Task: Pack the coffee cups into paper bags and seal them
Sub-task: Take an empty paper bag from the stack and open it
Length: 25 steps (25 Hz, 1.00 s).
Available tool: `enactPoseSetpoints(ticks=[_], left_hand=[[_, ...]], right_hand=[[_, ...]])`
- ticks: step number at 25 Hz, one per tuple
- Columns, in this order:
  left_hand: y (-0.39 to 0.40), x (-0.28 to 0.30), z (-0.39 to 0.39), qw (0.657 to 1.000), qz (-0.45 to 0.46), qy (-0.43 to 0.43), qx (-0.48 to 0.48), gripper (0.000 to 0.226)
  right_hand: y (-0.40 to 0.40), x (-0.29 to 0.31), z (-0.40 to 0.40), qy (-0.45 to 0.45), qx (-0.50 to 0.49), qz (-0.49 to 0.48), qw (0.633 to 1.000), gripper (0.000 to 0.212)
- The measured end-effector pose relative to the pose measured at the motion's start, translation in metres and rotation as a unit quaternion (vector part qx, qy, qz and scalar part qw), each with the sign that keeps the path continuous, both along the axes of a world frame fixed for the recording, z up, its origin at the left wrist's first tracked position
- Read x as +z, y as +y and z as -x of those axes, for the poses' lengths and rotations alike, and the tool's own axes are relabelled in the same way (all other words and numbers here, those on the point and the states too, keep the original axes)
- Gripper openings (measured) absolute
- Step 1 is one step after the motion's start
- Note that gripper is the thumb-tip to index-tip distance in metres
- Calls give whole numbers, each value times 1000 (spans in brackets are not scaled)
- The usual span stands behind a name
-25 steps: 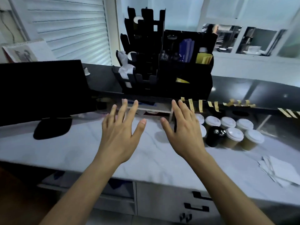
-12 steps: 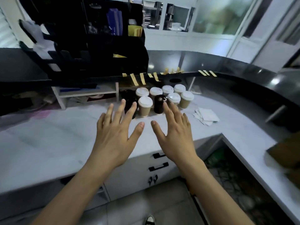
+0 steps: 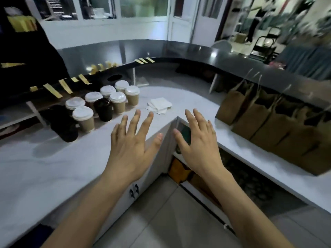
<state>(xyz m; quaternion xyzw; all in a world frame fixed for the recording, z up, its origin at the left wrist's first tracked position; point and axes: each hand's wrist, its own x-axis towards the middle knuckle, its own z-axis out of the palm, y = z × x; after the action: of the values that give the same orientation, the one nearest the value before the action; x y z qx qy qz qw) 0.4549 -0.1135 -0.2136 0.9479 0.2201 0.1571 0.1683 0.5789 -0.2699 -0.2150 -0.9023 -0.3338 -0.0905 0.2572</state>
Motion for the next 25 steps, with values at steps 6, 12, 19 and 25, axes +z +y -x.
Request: enactPoseSetpoints(ticks=[6,12,19,25], left_hand=[[-70,-3,-50,997,11,5,-82,73],[-165,-8,-94,990,-11,15,-136,70],[-279,-13,-139,981,-9,13,-195,70],[-358,-22,-165,975,-9,15,-223,75]], right_hand=[[-88,-6,-33,7,-96,-24,995,70],[-190,-8,-62,5,-154,-30,988,71],[-314,-12,-91,12,-196,-48,979,71],[-406,-22,-113,9,-246,-44,968,71]])
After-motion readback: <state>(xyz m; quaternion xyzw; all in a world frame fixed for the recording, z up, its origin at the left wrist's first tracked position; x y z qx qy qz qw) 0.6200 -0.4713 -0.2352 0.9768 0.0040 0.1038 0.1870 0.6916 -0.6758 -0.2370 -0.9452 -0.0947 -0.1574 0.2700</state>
